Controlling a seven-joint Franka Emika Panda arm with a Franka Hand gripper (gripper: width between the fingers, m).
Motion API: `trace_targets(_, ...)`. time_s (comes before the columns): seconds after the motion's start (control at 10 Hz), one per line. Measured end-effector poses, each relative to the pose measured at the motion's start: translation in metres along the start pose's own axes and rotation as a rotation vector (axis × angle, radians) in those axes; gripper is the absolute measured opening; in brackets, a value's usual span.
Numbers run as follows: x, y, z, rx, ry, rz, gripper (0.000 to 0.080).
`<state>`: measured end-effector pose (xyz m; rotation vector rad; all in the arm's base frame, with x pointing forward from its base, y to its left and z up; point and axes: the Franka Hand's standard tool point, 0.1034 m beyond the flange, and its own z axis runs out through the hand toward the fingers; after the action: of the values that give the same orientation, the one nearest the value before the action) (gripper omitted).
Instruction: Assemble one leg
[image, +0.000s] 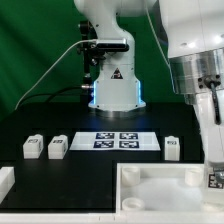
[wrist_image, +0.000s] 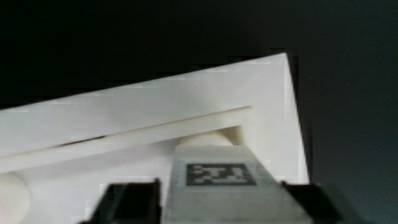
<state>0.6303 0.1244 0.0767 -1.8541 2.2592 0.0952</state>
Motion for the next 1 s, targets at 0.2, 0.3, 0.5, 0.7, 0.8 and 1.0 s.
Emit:
trace_targets(0.2,-0.0001,0.0001,0.0001,0.000,0.000,-0.049,0.0499)
trace_targets(0.3,0.0014,-0.0001,-0.0003,-0.003,0.001,-0.123,0.0617)
trace_targets(0.5,0.0065,0.0007,-0.0025,-0.057,-0.008,-0.494,0.0639)
trace_targets(0.7,0.0073,0.0005,-0.0017,-0.052,-0.009,-0.677,0.0649)
trace_targets(0.8,0.0077,0.0004,-0.0017,-0.052,-0.009,-0.750,0.0649)
trace_targets(1.0,0.0071,0.0003,-0.0017,-0.081,0.009,-1.058,0.0649)
